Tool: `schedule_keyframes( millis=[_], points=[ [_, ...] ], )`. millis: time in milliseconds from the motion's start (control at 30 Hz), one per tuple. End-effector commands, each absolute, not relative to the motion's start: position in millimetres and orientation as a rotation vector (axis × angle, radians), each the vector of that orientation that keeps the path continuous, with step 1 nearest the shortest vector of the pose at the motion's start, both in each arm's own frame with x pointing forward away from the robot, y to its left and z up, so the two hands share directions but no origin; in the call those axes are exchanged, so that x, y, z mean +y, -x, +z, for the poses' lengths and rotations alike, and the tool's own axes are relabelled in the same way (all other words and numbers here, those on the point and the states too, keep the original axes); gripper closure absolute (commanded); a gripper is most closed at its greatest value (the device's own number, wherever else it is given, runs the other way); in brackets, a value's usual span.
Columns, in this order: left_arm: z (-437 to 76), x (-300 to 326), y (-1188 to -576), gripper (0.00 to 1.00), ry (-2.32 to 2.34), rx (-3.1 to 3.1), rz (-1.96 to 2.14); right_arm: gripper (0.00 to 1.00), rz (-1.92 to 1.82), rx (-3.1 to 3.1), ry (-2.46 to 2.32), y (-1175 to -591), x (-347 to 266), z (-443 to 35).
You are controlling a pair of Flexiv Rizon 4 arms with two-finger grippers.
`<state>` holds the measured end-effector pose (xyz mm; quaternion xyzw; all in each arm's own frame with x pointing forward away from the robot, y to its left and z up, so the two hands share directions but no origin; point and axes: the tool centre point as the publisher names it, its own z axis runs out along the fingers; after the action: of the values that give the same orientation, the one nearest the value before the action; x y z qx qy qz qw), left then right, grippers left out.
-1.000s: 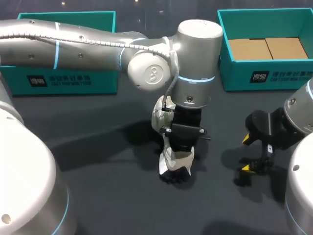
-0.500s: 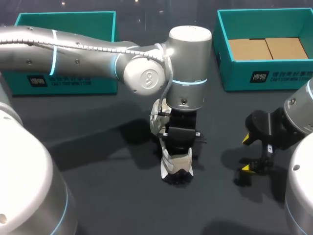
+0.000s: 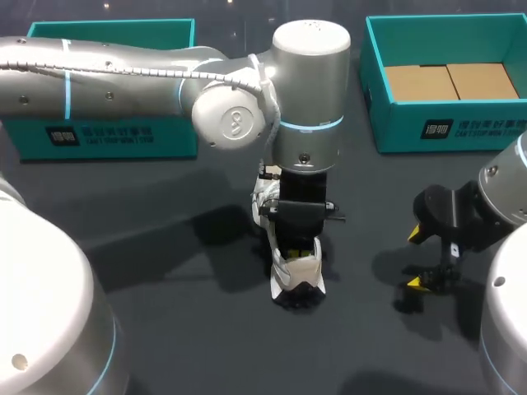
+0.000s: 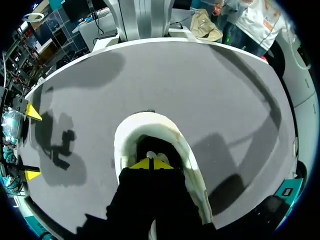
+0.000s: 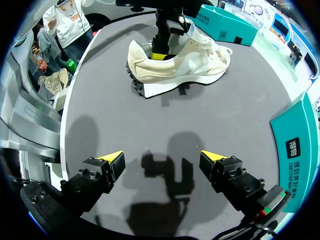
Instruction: Take the shoe out of the shoebox, open the shoe tongue, remove and reinsert the insole, then place the shoe into the shoebox
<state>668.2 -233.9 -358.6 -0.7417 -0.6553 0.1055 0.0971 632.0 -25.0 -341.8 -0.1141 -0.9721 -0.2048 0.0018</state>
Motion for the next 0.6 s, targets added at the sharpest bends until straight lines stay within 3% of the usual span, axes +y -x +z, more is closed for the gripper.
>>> schedule_keyframes(
  millis=[33,600],
  points=[
    [-338.2,-223.1,-666.1,1.0,2.247,-1.99,0.246,0.0,-0.642,-3.053,0.359,-630.0,-25.2,-341.1],
    [-333.6,-220.9,-671.7,1.0,2.28,-2.088,-0.066,0.0,-0.642,-3.053,0.359,-630.0,-25.2,-341.1]
  ],
)
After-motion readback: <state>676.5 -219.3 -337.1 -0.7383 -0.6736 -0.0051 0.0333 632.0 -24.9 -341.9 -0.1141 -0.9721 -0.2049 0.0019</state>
